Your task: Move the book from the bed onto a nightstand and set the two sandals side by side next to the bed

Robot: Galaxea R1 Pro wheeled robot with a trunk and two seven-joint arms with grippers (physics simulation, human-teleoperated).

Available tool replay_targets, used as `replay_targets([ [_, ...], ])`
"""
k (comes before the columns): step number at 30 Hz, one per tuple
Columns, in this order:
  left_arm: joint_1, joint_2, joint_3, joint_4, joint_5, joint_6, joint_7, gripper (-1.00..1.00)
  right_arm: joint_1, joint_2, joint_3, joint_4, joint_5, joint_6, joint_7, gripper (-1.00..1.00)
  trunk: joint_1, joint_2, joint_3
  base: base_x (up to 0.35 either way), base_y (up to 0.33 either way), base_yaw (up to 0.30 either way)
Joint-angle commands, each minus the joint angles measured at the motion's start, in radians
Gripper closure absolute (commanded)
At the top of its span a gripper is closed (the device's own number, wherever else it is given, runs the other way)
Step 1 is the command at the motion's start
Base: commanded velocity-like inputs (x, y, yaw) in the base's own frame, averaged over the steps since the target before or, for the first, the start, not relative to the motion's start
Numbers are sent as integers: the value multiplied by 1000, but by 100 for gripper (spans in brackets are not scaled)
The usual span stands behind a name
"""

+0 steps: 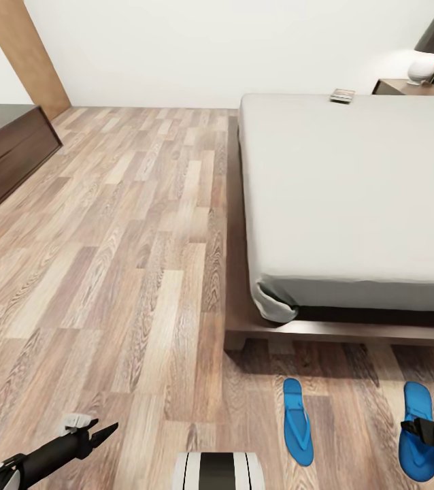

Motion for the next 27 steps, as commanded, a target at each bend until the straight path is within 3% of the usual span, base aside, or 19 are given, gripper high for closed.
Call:
replay_targets([
  [1,-1,-1,1,2,4,3,-4,-100,0,0,-3,-1,-2,7,2,100,0,0,-1,0,279,0],
  [8,-1,-1,0,1,4,2,-4,-100,0,2,1,0,1,7,-13,100,0,0,-1,0,274,0],
  [12,-1,-1,-1,1,4,1,-3,-100,0,5,3,0,38,6,-88,100,0,0,-1,0,197,0],
  [13,-1,-1,-1,1,4,1,-3,-100,0,11,3,0,55,6,-115,100,0,0,-1,0,104,0],
  [17,-1,-1,-1,1,4,0,-4,-100,0,78,2,0,124,3,-213,100,0,0,-1,0,30,0],
  [27,1,-3,-1,1,3,-1,-4,-100,0,97,5,0,142,-26,-227,100,0,0,-1,15,2,0],
])
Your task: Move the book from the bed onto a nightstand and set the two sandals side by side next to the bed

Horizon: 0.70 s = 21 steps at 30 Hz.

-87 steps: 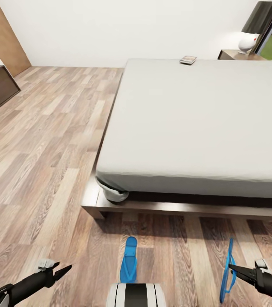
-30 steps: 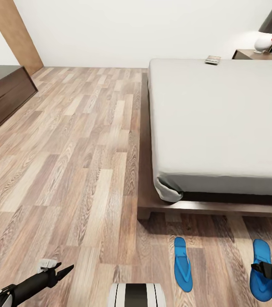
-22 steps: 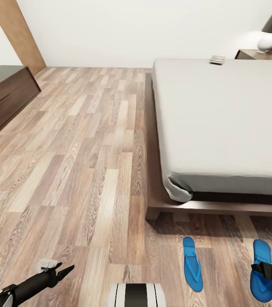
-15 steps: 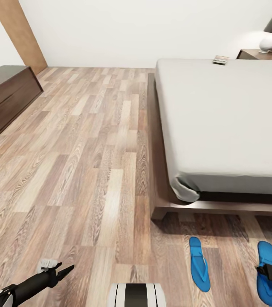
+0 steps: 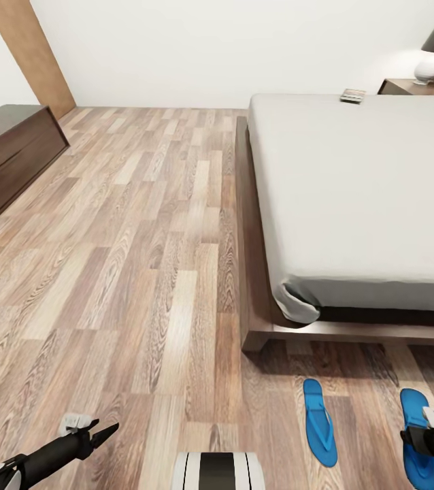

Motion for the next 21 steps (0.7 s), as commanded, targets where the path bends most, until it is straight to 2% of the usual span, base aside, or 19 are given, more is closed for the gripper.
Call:
replay_targets([
  [1,0,-2,1,1,3,2,-4,-100,0,1,-2,-1,2,-7,5,100,0,0,-1,71,0,0],
  [6,0,-18,1,1,2,2,-3,-100,0,2,-2,7,28,-86,11,100,0,0,-1,68,0,0],
  [11,0,-20,1,1,2,2,-3,-100,-1,10,1,10,30,-96,16,100,0,0,-1,9,0,0],
  [12,0,-20,1,1,1,2,-3,-100,-1,10,1,6,30,-96,33,100,0,0,-1,1,0,0],
  [14,0,-20,1,1,1,2,-3,-100,-1,11,3,1,30,-97,114,100,0,0,-1,0,0,0],
  [17,1,-20,1,1,1,2,-4,-100,-2,10,5,-1,31,-97,325,100,0,0,-1,0,0,0],
  [18,1,-20,1,1,1,2,-4,-100,-2,10,5,-1,31,-97,374,100,0,0,-1,0,0,0],
  [21,1,-21,1,1,1,2,-3,-100,-2,10,6,0,36,-97,440,100,0,0,-1,0,0,0],
])
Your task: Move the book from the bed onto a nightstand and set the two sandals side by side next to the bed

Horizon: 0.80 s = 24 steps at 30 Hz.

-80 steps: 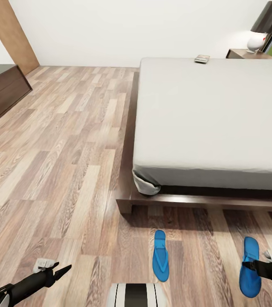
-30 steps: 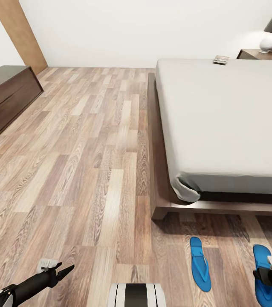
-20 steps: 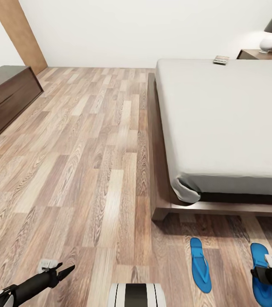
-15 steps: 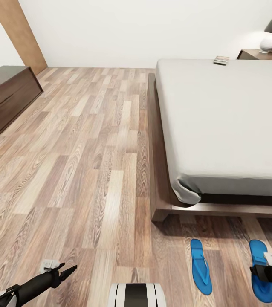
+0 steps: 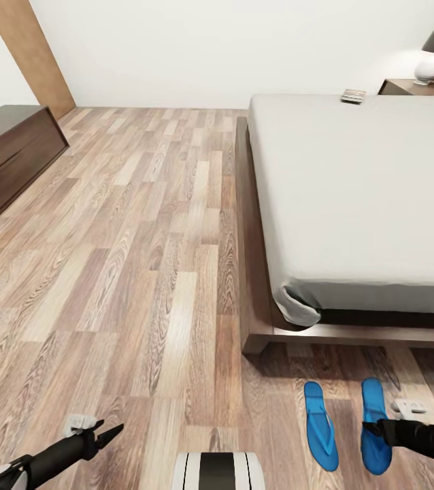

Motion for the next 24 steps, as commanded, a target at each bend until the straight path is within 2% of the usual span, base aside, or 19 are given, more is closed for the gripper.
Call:
replay_targets([
  [1,0,-3,1,1,3,2,-4,-100,0,0,-2,0,-3,9,7,100,0,0,-1,0,0,0],
  [6,0,-15,1,1,2,1,1,-100,-1,1,-3,3,63,10,9,100,0,0,-1,0,0,0],
  [9,1,-18,1,1,2,1,8,-100,-1,14,-3,4,138,10,-102,100,0,0,-1,0,0,0],
  [10,1,-19,1,1,2,1,9,-100,-1,38,-3,6,167,10,-171,100,0,0,-1,0,0,0],
  [11,1,-20,1,1,2,1,10,-100,-2,52,-3,7,180,10,-199,100,0,0,-1,0,0,0],
  [15,1,-23,1,1,2,1,10,-100,-1,72,-3,9,201,10,-242,100,0,0,-1,0,0,0],
  [19,1,-23,1,1,2,0,10,-100,-1,76,-3,9,204,9,-249,100,0,0,-1,8,0,0],
  [24,1,-23,1,1,2,-1,10,-100,-1,78,-3,10,205,9,-250,100,0,0,-1,213,82,0],
])
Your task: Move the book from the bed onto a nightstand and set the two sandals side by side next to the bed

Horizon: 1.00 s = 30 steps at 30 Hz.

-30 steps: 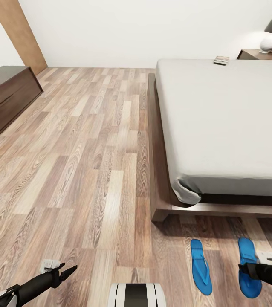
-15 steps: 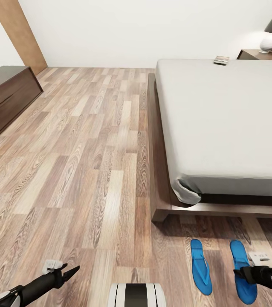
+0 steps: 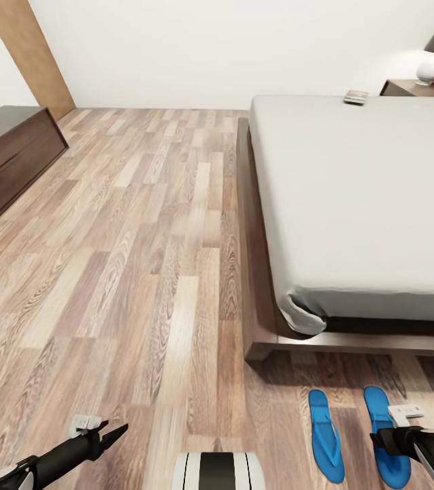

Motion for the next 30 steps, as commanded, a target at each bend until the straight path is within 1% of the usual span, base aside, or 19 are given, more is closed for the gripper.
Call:
replay_targets([
  [1,-1,0,1,1,3,2,-4,-100,0,1,-4,-2,8,5,8,100,0,0,-1,246,92,0],
  [12,1,0,1,1,3,2,-2,-100,0,1,-4,-2,8,5,8,100,0,0,-1,63,32,0],
  [18,1,0,1,1,3,2,22,-100,0,0,-4,-2,8,5,8,100,0,0,-1,33,25,0],
  [23,1,0,1,1,3,2,25,-100,1,1,-4,-2,8,5,8,100,0,0,-1,2,1,0],
  [30,1,0,1,1,3,2,25,-100,0,0,-4,-2,8,5,8,100,3,-2,-28,0,0,0],
])
